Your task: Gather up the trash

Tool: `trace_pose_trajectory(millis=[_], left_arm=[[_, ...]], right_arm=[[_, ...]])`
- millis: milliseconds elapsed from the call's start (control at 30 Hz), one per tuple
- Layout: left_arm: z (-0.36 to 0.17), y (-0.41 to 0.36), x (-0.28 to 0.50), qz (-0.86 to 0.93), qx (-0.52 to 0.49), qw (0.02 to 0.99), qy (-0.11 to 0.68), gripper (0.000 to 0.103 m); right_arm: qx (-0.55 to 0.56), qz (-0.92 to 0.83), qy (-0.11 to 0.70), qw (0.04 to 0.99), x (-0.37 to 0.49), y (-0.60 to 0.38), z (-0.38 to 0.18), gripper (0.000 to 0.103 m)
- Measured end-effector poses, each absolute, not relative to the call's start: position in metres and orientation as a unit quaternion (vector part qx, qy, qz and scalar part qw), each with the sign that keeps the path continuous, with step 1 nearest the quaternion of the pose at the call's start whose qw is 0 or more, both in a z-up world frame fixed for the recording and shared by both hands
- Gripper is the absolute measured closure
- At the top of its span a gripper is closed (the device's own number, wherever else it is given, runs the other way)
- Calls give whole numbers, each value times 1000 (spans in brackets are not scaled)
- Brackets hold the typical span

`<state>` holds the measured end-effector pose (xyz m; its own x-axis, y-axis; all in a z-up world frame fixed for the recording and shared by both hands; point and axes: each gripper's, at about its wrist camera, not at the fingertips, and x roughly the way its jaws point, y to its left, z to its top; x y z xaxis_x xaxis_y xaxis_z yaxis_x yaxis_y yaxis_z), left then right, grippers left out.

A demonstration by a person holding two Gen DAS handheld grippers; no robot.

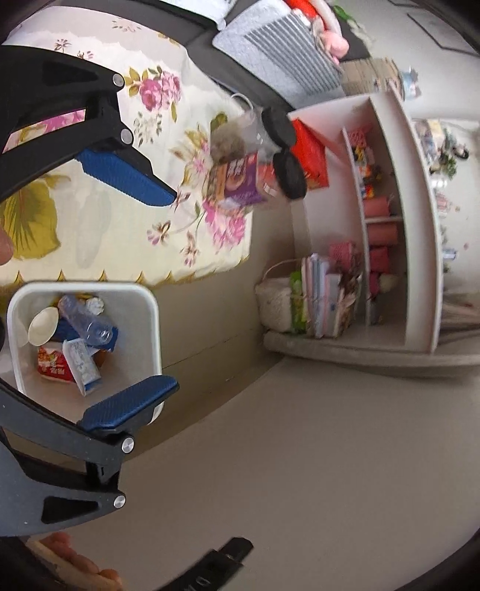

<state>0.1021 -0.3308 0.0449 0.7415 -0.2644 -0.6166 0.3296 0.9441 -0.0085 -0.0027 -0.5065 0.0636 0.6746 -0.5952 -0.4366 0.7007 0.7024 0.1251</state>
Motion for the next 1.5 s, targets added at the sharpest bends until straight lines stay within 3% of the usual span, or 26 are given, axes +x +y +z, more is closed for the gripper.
trace_pose_trajectory(millis=[67, 500, 1000, 1500], left_arm=[[52, -316, 96, -141, 50, 942, 300, 6], [79, -203, 78, -59, 35, 962, 264, 7], [45, -110, 79, -9, 21, 954, 298, 7], [13, -89, 95, -6, 7, 943, 334, 7]], right_arm=[[138, -341, 185, 911, 1, -495, 68, 7], [105, -264, 191, 939, 0, -391, 72, 7], [52, -195, 226, 953, 34, -294, 37, 7], [24, -183, 254, 949, 52, -275, 10, 7]])
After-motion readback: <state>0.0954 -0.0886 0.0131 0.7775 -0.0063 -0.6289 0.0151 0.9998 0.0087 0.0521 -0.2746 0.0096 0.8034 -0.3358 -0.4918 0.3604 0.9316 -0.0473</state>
